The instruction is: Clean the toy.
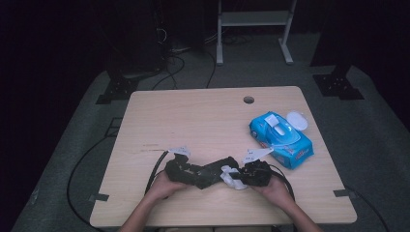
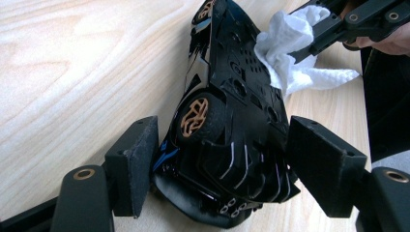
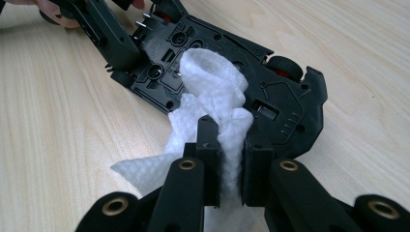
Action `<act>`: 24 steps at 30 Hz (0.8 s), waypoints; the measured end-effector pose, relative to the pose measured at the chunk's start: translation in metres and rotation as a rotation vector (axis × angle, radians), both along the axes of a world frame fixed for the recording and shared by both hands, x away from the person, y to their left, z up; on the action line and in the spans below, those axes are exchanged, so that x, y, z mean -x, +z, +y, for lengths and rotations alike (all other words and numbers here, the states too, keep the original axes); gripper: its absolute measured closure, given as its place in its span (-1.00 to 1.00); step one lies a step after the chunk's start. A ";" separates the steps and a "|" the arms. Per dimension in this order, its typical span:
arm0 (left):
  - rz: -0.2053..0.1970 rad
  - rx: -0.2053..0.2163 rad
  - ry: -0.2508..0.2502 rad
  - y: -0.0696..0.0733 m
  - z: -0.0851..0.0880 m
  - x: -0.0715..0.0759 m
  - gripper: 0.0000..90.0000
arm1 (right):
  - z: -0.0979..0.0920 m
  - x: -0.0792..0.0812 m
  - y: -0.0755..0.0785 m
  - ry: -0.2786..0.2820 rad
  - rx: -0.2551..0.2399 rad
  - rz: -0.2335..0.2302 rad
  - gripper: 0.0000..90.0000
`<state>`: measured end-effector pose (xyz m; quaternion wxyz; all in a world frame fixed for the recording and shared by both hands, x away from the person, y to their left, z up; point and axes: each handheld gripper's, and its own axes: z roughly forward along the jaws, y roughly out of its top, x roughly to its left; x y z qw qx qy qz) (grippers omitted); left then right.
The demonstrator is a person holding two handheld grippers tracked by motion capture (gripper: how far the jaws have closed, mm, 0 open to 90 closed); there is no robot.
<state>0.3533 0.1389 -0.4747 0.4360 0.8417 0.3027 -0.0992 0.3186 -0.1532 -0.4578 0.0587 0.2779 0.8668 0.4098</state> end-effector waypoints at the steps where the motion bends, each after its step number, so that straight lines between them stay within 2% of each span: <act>1: 0.001 -0.014 0.001 0.002 -0.001 0.000 -0.38 | 0.000 0.000 0.000 0.000 0.000 -0.005 0.79; 4: 0.009 -0.026 0.011 0.003 -0.001 0.001 -0.39 | -0.001 0.001 -0.002 -0.002 -0.006 -0.013 0.79; 7: 0.034 -0.015 0.015 0.001 -0.001 0.000 -0.38 | -0.002 0.002 -0.002 -0.003 -0.008 -0.012 0.80; 11: 0.002 -0.025 0.003 0.003 -0.002 0.002 -0.37 | -0.003 0.004 -0.002 -0.004 -0.006 -0.014 0.80; 15: -0.053 -0.050 -0.013 0.007 -0.005 0.007 -0.37 | -0.003 0.005 -0.002 -0.008 -0.004 -0.015 0.80; 19: -0.128 -0.079 -0.024 0.010 -0.008 0.015 -0.37 | -0.004 0.007 -0.003 -0.009 -0.009 -0.011 0.80; 20: -0.128 -0.079 -0.024 0.010 -0.008 0.015 -0.37 | -0.004 0.007 -0.003 -0.009 -0.009 -0.011 0.80; 21: -0.171 -0.095 -0.026 0.012 -0.010 0.019 -0.37 | -0.004 0.007 -0.003 -0.007 -0.010 -0.011 0.80; 24: -0.235 -0.120 -0.031 0.015 -0.013 0.026 -0.37 | -0.005 0.009 -0.003 -0.009 -0.008 -0.008 0.80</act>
